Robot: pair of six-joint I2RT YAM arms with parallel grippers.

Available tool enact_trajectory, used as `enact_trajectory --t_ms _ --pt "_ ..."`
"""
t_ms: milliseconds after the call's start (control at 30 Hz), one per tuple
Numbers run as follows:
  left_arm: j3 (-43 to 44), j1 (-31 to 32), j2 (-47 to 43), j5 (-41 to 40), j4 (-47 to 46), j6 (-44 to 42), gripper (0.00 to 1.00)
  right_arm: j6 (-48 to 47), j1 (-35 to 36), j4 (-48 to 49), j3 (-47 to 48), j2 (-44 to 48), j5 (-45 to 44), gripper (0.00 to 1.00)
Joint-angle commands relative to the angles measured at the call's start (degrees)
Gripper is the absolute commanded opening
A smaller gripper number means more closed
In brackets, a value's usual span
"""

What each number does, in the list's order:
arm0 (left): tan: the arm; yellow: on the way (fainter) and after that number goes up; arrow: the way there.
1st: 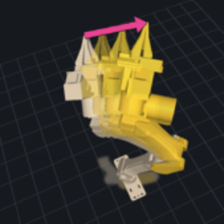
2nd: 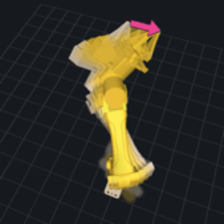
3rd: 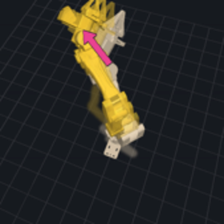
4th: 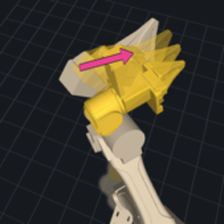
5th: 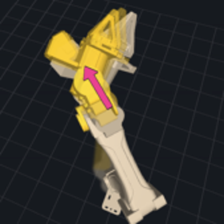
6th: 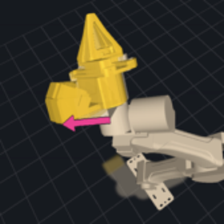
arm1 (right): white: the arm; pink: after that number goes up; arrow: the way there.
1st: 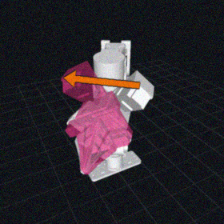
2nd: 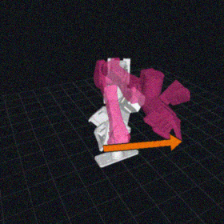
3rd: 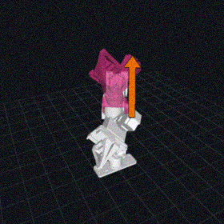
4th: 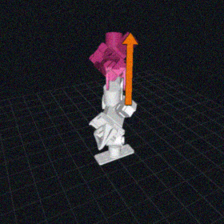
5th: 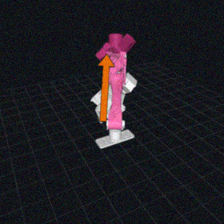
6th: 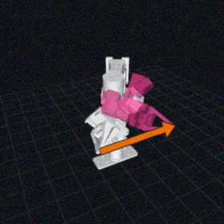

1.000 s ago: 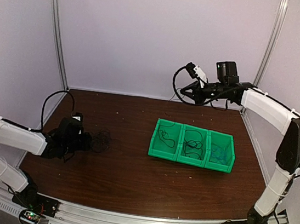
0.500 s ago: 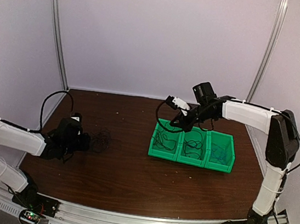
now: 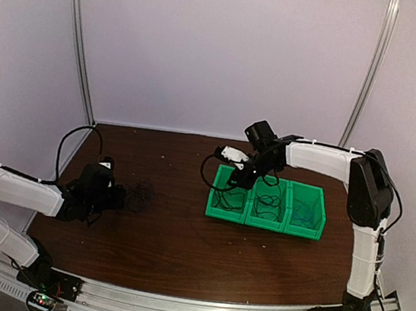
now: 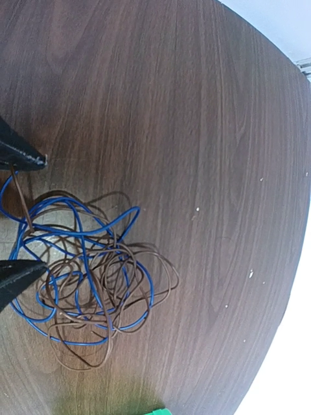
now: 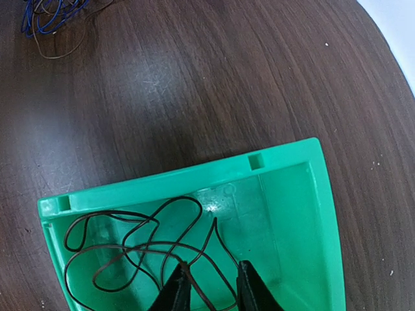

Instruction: Untangle the cables

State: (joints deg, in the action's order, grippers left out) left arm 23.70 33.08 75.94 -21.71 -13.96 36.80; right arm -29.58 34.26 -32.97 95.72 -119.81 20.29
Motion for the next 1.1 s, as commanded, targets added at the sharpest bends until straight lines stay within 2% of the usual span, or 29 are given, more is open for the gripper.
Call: enact_trajectory --t_ms 0,233,500,633,800,900,1067 --pt "1.5 -0.3 -1.9 2.2 -1.6 -1.9 0.50 -0.3 1.7 -3.1 2.1 2.4 -4.8 0.34" --pt "5.1 -0.6 -5.4 4.8 1.6 -5.6 0.64 -4.3 3.9 -10.6 5.5 7.9 -7.6 0.46" --pt "7.0 -6.7 -3.2 17.8 -2.8 -5.3 0.64 -4.8 10.0 -11.6 10.9 5.0 -1.6 0.47" --pt "10.8 -7.5 0.8 19.5 0.8 -4.8 0.63 -6.4 14.0 -8.3 13.5 0.1 2.7 0.42" --pt "15.2 -8.1 5.7 21.6 9.2 -4.0 0.62 -8.2 19.0 -3.7 18.6 -8.8 2.0 0.34" --pt "14.0 -8.1 4.6 24.1 10.8 -3.4 0.61 -9.4 20.5 -3.5 23.5 -13.9 0.7 0.32" --pt "13.2 -8.3 1.8 23.8 17.6 -2.5 0.63 -9.9 20.9 -2.7 26.2 -18.5 -3.4 0.27"
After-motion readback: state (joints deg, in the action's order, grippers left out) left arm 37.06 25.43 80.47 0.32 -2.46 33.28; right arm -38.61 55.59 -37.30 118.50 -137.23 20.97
